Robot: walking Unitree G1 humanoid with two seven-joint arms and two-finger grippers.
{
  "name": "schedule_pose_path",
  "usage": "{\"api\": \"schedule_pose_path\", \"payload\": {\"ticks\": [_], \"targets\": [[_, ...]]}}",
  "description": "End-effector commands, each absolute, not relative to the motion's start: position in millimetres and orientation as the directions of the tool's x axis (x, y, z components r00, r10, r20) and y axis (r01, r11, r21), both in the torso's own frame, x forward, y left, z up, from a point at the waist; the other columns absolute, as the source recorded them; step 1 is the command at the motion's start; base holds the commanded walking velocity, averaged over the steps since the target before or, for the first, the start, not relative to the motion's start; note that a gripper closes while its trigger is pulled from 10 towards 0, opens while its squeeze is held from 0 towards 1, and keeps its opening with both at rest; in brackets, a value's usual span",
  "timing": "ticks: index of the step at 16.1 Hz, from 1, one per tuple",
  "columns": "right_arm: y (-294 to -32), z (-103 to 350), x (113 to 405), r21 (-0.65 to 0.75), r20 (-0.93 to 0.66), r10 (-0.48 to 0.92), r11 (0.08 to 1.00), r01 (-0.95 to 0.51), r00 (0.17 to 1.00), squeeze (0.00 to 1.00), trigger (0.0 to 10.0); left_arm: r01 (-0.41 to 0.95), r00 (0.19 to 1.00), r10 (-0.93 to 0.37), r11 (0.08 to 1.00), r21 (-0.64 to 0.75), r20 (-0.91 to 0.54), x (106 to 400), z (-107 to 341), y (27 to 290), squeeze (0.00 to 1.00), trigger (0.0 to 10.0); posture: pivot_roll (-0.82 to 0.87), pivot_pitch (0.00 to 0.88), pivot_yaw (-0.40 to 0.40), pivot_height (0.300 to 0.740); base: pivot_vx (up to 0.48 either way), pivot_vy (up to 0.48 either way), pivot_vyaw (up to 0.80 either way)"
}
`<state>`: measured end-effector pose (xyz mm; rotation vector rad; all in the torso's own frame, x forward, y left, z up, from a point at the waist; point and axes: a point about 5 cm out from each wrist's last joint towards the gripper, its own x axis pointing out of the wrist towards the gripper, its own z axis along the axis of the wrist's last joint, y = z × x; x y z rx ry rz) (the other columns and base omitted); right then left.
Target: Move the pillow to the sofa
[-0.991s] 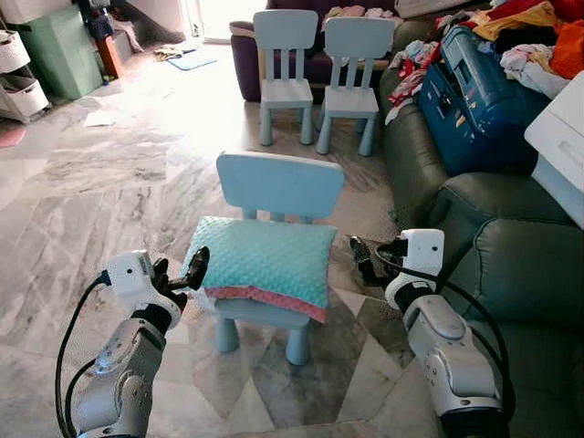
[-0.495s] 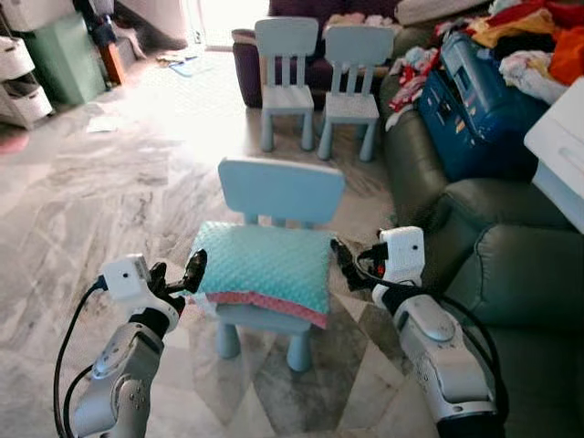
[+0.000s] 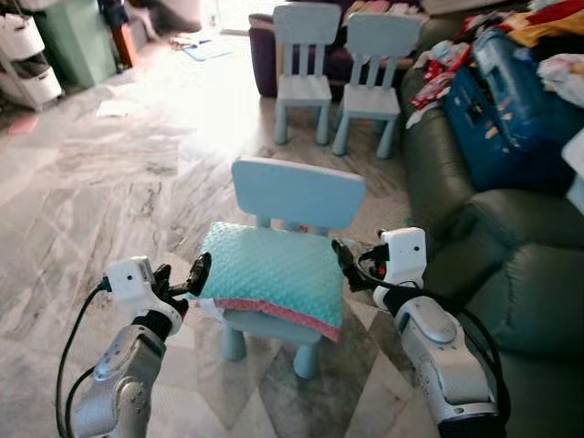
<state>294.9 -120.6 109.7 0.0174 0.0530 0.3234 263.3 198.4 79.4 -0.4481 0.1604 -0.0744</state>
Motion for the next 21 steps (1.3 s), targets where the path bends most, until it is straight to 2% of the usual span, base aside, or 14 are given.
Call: {"api": "schedule_pose_path", "payload": {"ticks": [1,3,6,9,13,17,21], "targets": [[-131,117,294,0.016,-0.016,0.284,0.959,-0.284,0.959,0.00,10.0,0.061,0.984,-0.128,0.898,-0.436,-0.126,266,83,193,0.00,10.0,-0.14,0.059,-0.033,0.740,0.390,0.000,0.00],[-142,122,293,0.033,0.006,0.228,0.973,-0.228,0.974,0.00,10.0,0.064,0.983,-0.131,0.904,-0.423,-0.130,265,84,194,0.00,10.0,-0.14,0.060,-0.030,0.740,0.384,0.000,0.00],[-171,118,281,0.028,-0.021,0.137,0.990,-0.136,0.990,0.00,10.0,0.077,0.979,-0.141,0.923,-0.377,-0.146,259,87,204,0.00,10.0,-0.15,0.070,-0.019,0.740,0.344,0.000,0.00],[-182,113,268,0.022,-0.054,0.113,0.994,-0.111,0.992,0.00,10.0,0.070,0.974,-0.141,0.931,-0.358,-0.176,254,84,206,0.00,10.0,-0.16,0.076,-0.010,0.740,0.094,0.000,0.00],[-177,112,268,0.039,-0.069,0.122,0.992,-0.119,0.990,0.00,10.0,0.023,0.961,-0.115,0.939,-0.343,-0.251,254,78,206,0.00,10.0,-0.15,0.079,-0.011,0.740,0.000,0.000,0.00],[-170,114,271,0.051,-0.070,0.149,0.988,-0.145,0.986,0.00,10.0,0.066,0.961,-0.144,0.949,-0.308,-0.235,252,86,208,0.00,10.0,-0.14,0.078,-0.017,0.740,0.000,0.000,0.00],[-166,115,275,0.058,-0.071,0.161,0.986,-0.157,0.984,0.00,10.0,0.055,0.961,-0.134,0.951,-0.304,-0.244,254,86,211,0.00,10.0,-0.13,0.076,-0.021,0.740,0.000,0.000,0.00]]}}
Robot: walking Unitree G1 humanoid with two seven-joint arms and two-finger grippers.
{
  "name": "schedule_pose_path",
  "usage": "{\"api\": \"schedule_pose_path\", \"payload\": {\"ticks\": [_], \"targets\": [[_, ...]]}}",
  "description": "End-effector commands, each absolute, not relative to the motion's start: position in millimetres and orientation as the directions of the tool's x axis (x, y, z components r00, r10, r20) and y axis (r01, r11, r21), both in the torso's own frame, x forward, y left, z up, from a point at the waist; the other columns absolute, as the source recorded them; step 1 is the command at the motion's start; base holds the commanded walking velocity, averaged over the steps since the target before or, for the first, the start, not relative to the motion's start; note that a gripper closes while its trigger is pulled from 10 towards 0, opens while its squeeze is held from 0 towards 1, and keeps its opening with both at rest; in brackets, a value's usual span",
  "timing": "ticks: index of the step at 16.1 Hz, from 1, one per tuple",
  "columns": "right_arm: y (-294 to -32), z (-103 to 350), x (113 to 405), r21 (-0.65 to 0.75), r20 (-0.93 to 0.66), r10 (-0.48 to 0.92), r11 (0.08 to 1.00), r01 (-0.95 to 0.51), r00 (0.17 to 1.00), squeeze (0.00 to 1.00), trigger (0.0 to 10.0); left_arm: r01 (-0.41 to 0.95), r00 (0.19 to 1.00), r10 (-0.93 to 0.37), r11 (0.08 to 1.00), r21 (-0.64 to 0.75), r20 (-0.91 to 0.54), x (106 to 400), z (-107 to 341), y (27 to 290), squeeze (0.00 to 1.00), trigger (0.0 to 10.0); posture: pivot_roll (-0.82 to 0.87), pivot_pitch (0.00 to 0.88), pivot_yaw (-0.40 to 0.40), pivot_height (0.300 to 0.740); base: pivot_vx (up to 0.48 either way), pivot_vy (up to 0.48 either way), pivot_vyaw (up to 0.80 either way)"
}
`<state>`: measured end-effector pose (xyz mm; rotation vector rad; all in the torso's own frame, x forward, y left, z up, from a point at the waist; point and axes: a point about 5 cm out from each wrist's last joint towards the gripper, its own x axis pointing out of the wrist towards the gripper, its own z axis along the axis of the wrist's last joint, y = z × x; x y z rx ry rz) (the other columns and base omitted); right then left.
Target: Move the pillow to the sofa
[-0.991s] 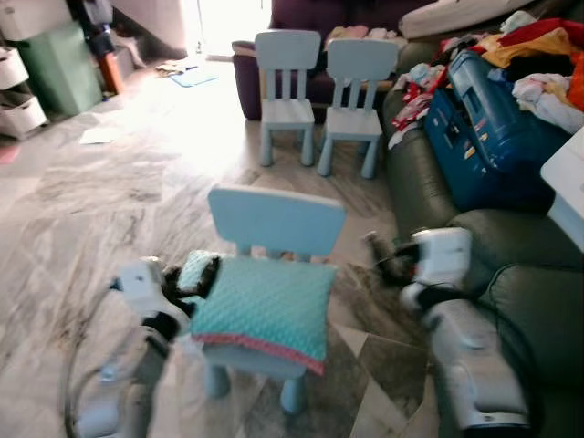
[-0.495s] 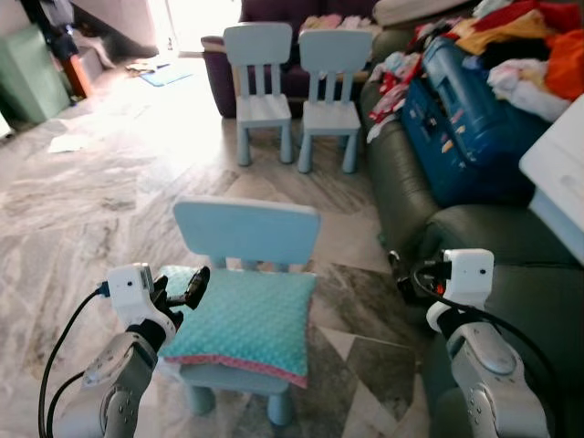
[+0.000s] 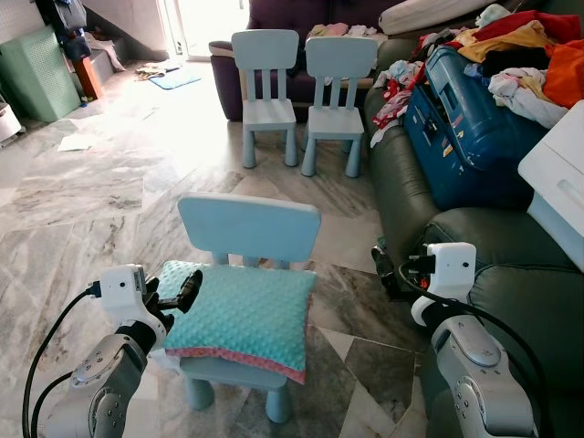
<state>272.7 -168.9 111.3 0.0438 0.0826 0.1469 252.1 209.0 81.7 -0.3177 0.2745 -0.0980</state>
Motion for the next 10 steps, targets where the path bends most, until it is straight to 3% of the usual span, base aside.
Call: {"api": "schedule_pose_path", "payload": {"ticks": [1,2,10], "targets": [[-165.0,115.3,275.8,0.058,-0.071,0.164,0.985,-0.161,0.984,0.00,10.0,0.060,0.961,-0.138,0.950,-0.305,-0.242,254.6,86.6,211.3,0.00,10.0,-0.13,0.072,-0.025,0.740,0.000,0.000,0.00],[-164.3,116.1,277.4,0.055,-0.068,0.171,0.984,-0.167,0.983,0.00,10.0,0.058,0.962,-0.136,0.949,-0.310,-0.236,257.2,87.7,212.5,0.00,10.0,-0.13,0.070,-0.026,0.740,0.000,0.000,0.00],[-164.7,117.0,279.2,0.049,-0.064,0.168,0.985,-0.165,0.984,0.00,10.0,0.051,0.959,-0.129,0.954,-0.294,-0.251,263.6,86.6,214.2,0.00,10.0,-0.14,0.069,-0.022,0.740,0.000,0.471,0.00]]}}
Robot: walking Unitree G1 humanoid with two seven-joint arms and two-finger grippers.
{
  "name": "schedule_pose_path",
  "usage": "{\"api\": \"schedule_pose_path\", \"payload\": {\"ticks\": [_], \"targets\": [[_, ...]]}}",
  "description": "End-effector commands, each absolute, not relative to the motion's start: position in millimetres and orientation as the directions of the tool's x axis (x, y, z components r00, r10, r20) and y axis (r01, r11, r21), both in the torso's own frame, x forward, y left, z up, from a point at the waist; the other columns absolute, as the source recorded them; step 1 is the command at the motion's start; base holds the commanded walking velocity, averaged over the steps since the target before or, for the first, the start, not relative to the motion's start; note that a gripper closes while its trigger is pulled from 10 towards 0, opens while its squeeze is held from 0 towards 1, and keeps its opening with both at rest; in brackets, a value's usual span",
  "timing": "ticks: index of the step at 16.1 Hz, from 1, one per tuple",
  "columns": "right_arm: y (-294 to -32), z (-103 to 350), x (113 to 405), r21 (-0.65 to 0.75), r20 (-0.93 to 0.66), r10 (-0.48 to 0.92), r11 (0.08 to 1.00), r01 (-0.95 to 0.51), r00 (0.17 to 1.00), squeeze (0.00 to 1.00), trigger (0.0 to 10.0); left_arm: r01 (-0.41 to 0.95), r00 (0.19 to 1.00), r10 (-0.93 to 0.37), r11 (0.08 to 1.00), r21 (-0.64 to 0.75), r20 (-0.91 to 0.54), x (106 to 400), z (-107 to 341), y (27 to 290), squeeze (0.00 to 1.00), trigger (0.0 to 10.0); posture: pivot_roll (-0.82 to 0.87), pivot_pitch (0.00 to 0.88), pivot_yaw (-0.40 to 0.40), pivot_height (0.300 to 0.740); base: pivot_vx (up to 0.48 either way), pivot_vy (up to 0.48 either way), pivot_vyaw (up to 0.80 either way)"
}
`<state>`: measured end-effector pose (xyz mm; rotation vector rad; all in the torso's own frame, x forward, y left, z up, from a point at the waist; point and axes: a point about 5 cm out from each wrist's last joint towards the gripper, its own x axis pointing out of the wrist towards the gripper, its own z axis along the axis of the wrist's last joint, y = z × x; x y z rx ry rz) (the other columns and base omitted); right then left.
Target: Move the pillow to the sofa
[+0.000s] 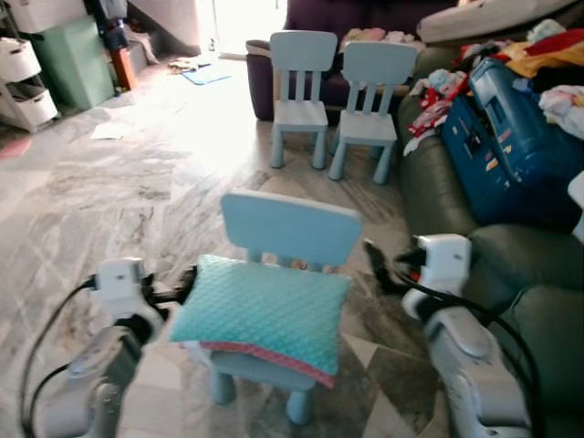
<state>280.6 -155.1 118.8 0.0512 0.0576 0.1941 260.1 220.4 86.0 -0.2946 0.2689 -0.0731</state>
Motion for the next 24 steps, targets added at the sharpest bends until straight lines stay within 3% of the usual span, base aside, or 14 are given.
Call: {"api": "schedule_pose_path", "payload": {"ticks": [1,5,17,24], "targets": [[-165,117,279,0.049,-0.065,0.167,0.985,-0.164,0.984,0.00,10.0,0.049,0.957,-0.132,0.950,-0.308,-0.257,264,85,213,0.00,10.0,-0.14,0.071,-0.022,0.740,0.000,0.480,0.00],[-165,117,279,0.045,-0.065,0.164,0.986,-0.161,0.984,0.00,10.0,0.047,0.955,-0.131,0.953,-0.299,-0.266,264,84,213,0.00,10.0,-0.15,0.074,-0.019,0.740,0.000,0.480,0.00],[-165,124,285,0.035,-0.045,0.142,0.990,-0.140,0.989,0.00,10.0,0.092,0.976,-0.139,0.962,-0.258,-0.167,282,97,213,0.00,10.0,-0.15,0.075,-0.024,0.740,0.000,0.000,0.00],[-163,125,286,0.035,-0.039,0.158,0.987,-0.157,0.987,0.00,10.0,0.113,0.971,-0.168,0.949,-0.293,-0.168,280,93,208,0.00,10.0,-0.15,0.075,-0.031,0.740,0.000,0.000,-0.62]]}}
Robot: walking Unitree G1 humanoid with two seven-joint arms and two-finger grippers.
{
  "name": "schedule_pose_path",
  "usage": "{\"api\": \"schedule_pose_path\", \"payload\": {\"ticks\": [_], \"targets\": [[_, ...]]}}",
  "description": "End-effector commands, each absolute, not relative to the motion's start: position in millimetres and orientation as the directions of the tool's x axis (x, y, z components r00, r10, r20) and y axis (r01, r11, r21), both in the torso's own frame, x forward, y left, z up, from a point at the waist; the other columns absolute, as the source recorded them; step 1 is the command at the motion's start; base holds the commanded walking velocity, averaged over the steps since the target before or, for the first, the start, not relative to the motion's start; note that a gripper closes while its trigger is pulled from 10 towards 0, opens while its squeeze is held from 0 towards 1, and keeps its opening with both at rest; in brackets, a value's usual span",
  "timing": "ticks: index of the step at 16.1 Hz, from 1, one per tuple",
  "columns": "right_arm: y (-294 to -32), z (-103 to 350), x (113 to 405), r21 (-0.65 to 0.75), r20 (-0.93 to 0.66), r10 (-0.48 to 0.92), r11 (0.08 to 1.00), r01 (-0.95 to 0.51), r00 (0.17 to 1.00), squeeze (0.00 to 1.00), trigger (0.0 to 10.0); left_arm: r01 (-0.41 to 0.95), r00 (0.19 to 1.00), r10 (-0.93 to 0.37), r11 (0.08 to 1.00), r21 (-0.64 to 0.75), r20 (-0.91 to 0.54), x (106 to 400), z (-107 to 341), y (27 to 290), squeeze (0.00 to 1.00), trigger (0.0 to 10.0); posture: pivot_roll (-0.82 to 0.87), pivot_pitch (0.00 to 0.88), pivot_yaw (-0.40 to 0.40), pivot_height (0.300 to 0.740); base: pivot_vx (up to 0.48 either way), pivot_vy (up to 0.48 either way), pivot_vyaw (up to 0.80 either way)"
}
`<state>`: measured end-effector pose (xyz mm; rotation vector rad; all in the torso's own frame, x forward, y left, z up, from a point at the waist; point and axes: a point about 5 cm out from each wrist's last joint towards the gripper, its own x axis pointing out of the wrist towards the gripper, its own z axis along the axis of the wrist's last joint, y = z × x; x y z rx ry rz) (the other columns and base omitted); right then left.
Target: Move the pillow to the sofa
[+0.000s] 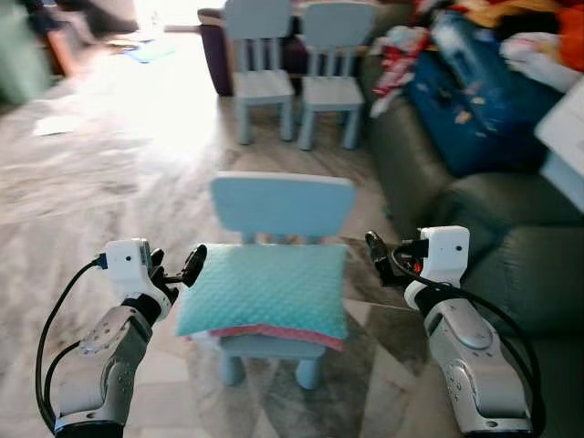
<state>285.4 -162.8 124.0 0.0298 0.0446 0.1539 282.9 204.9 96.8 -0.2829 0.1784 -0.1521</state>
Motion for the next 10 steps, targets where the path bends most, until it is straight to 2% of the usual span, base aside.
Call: {"api": "schedule_pose_path", "payload": {"ticks": [1,5,10], "targets": [[-162.3,124.8,285.8,0.031,-0.039,0.163,0.986,-0.161,0.986,0.00,10.0,0.121,0.970,-0.178,0.944,-0.308,-0.165,279.1,92.9,206.7,0.00,10.0,-0.15,0.074,-0.033,0.740,0.000,0.000,0.00],[-161.6,126.9,287.5,0.020,-0.034,0.172,0.985,-0.172,0.984,0.00,10.0,0.128,0.969,-0.186,0.940,-0.315,-0.163,276.9,92.2,204.3,0.00,10.0,-0.15,0.069,-0.037,0.740,0.000,0.000,0.00],[-160.1,127.4,287.6,0.017,-0.030,0.181,0.983,-0.181,0.983,0.00,10.0,0.134,0.967,-0.196,0.936,-0.326,-0.164,274.7,91.4,204.0,0.00,10.0,-0.15,0.070,-0.037,0.740,0.284,0.000,0.00]]}}
